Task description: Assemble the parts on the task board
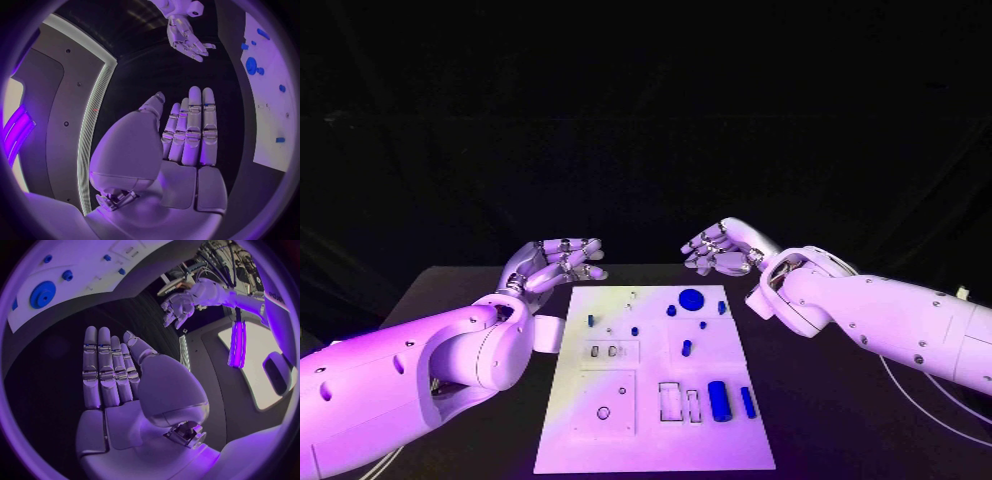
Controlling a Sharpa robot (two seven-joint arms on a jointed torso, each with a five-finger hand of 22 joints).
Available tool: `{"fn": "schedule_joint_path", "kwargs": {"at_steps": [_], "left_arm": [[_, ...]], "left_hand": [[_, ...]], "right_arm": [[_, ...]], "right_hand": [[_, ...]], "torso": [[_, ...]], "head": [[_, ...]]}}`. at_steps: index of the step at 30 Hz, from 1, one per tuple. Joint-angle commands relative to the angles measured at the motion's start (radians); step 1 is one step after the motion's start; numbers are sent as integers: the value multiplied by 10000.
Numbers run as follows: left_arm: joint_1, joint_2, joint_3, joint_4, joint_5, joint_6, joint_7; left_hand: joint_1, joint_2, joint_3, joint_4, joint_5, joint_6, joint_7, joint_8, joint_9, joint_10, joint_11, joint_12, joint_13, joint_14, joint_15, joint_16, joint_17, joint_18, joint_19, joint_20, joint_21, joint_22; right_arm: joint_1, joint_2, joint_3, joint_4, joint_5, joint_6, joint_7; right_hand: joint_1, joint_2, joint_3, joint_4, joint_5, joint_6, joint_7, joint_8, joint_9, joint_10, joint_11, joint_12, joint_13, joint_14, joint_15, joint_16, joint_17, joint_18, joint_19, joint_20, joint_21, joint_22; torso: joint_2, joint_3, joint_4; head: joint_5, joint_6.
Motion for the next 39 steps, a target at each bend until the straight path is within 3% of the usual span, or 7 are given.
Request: {"fn": "schedule_joint_path", "kwargs": {"at_steps": [1, 5, 12, 16, 20, 36, 39], "left_arm": [[35, -151, 17, 385, 508, 225, -163], [73, -321, 24, 798, 673, 199, -192], [103, -459, 39, 1278, 758, 195, -229], [117, -537, 48, 1450, 768, 194, -246], [123, -577, 61, 1540, 771, 195, -253], [127, -648, 69, 1637, 773, 233, -320], [127, -653, 69, 1645, 773, 243, -332]], "left_hand": [[-33, -112, -57, -6, -67, -1, 32, -83, -9, -88, 48, -83, -18, 44, 11, 42, 77, 120, 87, 12, 39, 1], [-57, -120, -74, -12, -65, -7, 42, -118, -8, -144, 67, -133, -21, -2, 30, 20, 114, 108, 73, 22, 19, -15], [-70, -114, -82, -24, -62, -22, 59, -158, -8, -197, 85, -180, -22, -34, 44, 5, 156, 105, 61, 30, -1, -32], [-73, -114, -85, -30, -62, -32, 66, -175, -9, -217, 91, -196, -22, -40, 48, 3, 172, 105, 60, 33, -6, -37], [-73, -113, -87, -36, -62, -39, 73, -186, -10, -230, 96, -207, -22, -40, 50, 4, 183, 105, 61, 34, -8, -39], [-88, -116, -104, -52, -63, -69, 95, -232, -11, -276, 114, -246, -21, -23, 56, 18, 237, 107, 81, 39, -7, -46], [-95, -115, -110, -55, -63, -78, 101, -246, -11, -290, 119, -257, -20, -17, 58, 24, 254, 107, 89, 41, -6, -48]], "right_arm": [[77, 90, 13, -39, -3116, 964, -1416], [161, 189, 18, -51, -4269, 1389, -1960], [209, 420, 20, -115, -5683, 1927, -2443], [215, 519, 20, -147, -6135, 2222, -2548], [216, 589, 20, -184, -6409, 2449, -2603], [212, 662, 20, -278, -6934, 2604, -2693], [212, 688, 20, -287, -6961, 2641, -2678]], "right_hand": [[-150, -378, 122, -111, -190, 369, -215, -132, -1, 478, -248, -177, 4, 1573, -448, 655, 512, 140, 1295, -502, 1001, 449], [-291, -458, 189, -76, -254, 412, -316, -211, -10, 446, -298, -186, 3, 1726, -585, 1600, 1104, 113, 1726, -643, 1534, 731], [-593, -683, 620, 41, -275, 297, -358, -251, -25, -44, -253, -193, -15, 1697, -585, 4152, 2689, 70, 2025, -737, 2842, 1588], [-678, -837, 888, 162, -291, 255, -349, -250, -16, -113, -275, -177, -8, 1679, -536, 6607, 4909, -277, 2452, -736, 5420, 4615], [-686, -995, 1176, 330, -308, 259, -331, -251, -7, -122, -291, -183, -9, 1662, -487, 8311, 6654, -490, 2491, -657, 7058, 6526], [-617, -1209, 1618, 684, -385, 422, -356, -232, 22, -114, -258, -184, -13, 1608, -452, 9746, 8149, -655, 2391, -560, 8515, 8231], [-558, -1218, 1764, 746, -619, 447, -357, -237, 23, -93, -262, -188, -15, 1590, -450, 9880, 8258, -663, 2351, -552, 8662, 8377]], "torso": [[292, -60, 88], [474, -95, 163], [763, -127, 298], [899, -151, 355], [993, -156, 402], [1205, -182, 472], [1234, -181, 482]], "head": [[-124, 64], [-187, 116], [-220, 190], [-253, 223], [-273, 259], [-330, 249], [-343, 255]]}}
